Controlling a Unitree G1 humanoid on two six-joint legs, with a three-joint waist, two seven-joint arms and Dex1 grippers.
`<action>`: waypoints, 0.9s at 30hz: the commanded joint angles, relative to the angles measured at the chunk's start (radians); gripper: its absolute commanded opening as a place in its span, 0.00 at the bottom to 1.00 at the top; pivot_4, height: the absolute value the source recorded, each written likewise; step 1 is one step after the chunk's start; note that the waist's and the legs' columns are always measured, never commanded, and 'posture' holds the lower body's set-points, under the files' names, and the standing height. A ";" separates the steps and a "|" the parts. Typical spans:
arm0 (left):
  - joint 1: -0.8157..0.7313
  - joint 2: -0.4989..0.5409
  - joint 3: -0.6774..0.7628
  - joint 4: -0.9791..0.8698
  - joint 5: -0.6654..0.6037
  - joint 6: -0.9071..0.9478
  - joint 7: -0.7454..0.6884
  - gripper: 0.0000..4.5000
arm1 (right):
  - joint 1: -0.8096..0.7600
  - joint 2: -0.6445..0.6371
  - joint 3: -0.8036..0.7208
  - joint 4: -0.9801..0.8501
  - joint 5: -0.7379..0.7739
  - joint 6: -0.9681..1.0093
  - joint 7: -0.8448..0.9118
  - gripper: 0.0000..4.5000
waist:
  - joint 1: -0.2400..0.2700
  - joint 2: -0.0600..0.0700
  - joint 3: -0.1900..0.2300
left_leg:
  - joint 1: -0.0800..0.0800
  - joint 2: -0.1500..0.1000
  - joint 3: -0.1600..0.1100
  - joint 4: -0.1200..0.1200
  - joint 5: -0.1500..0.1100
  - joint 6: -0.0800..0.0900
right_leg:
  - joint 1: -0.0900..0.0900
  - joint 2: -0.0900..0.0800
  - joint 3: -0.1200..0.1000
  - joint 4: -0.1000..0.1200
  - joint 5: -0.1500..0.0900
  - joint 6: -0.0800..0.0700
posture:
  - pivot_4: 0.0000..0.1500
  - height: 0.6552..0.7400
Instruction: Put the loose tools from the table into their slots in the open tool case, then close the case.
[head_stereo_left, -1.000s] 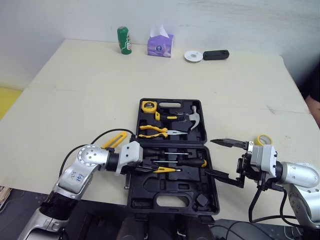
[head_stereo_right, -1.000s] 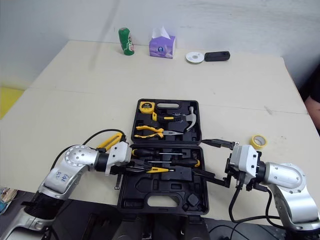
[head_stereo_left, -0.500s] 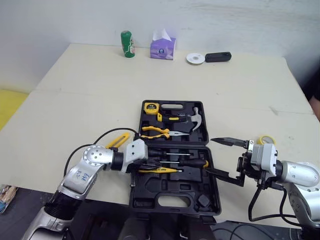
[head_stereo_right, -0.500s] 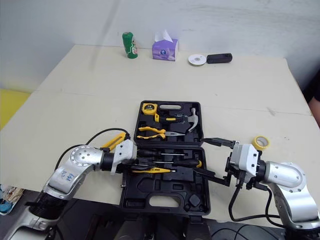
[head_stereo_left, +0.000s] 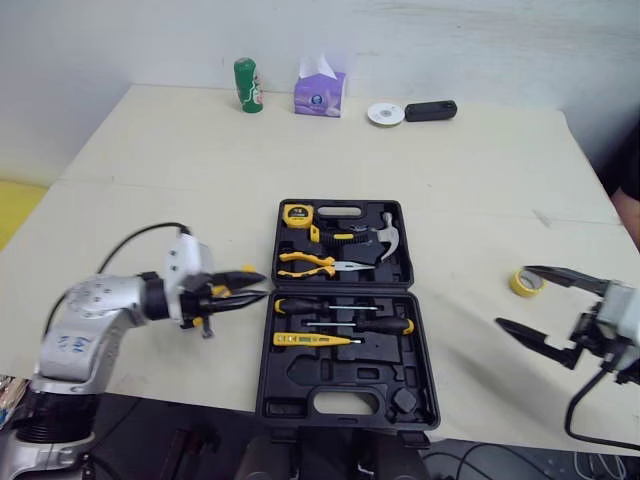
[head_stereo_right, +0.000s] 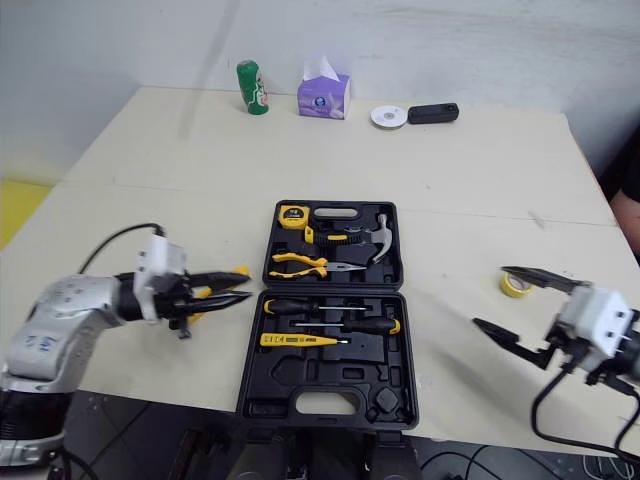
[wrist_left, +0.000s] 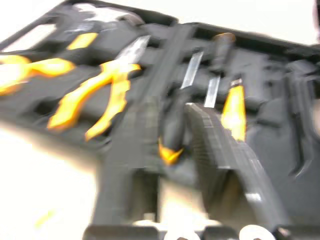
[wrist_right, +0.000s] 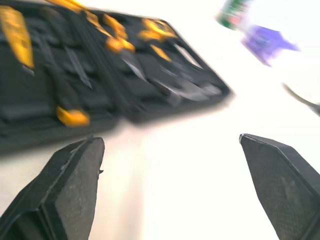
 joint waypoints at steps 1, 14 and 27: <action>-0.004 0.025 0.130 0.144 0.048 -0.140 0.071 0.68 | -0.009 -0.020 -0.116 0.153 -0.016 -0.091 -0.029 1.00 | -0.001 0.000 0.000 | 0.000 0.000 0.001 -0.001 0.000 0.000 | 0.000 0.000 0.000 0.000 0.000 0.000 | 1.00 1.00; 0.113 0.209 0.440 0.779 0.124 -0.453 0.256 0.99 | 0.101 -0.129 -0.336 0.731 -0.093 -0.346 -0.173 1.00 | -0.013 -0.003 0.002 | 0.006 0.000 0.007 -0.011 -0.002 0.000 | -0.002 -0.002 0.003 -0.003 0.000 0.000 | 1.00 1.00; 0.213 0.267 0.546 1.044 0.094 -0.540 0.373 0.99 | 0.230 -0.096 -0.334 0.865 -0.096 -0.395 -0.342 1.00 | -0.028 -0.005 0.003 | 0.013 0.000 0.010 -0.015 -0.010 -0.006 | 0.000 -0.003 0.008 0.000 -0.001 -0.002 | 1.00 1.00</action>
